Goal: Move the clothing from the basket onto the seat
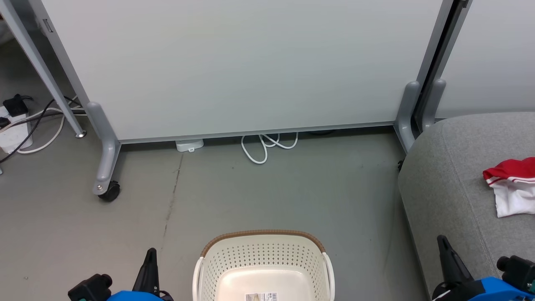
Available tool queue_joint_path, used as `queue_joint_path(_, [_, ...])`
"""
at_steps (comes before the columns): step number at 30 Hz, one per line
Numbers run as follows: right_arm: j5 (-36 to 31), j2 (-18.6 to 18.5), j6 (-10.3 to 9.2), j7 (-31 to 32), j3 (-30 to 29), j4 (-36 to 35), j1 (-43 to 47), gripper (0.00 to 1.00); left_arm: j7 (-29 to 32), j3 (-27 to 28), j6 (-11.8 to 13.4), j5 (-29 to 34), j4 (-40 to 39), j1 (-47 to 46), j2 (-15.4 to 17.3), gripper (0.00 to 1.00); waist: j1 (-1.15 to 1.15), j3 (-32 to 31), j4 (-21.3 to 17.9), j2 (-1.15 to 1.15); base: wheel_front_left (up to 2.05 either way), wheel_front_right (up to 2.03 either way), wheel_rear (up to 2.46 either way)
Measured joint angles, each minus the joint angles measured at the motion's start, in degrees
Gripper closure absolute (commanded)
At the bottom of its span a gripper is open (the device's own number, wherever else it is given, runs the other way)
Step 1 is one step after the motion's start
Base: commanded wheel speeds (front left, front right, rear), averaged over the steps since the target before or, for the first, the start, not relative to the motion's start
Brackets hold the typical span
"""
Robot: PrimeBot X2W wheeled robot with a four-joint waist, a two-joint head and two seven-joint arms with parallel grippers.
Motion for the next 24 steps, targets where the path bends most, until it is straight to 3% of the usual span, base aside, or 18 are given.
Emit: queue_joint_path(24, [20.24, -0.09, 0.0, 2.26, 0.27, 0.23, -2.35, 1.0, 4.88, 3.58, 0.0, -17.25, -3.68, -1.74, -0.41, 1.0, 0.0, 0.34, -1.06, 0.0, 0.0, 0.0, 0.0])
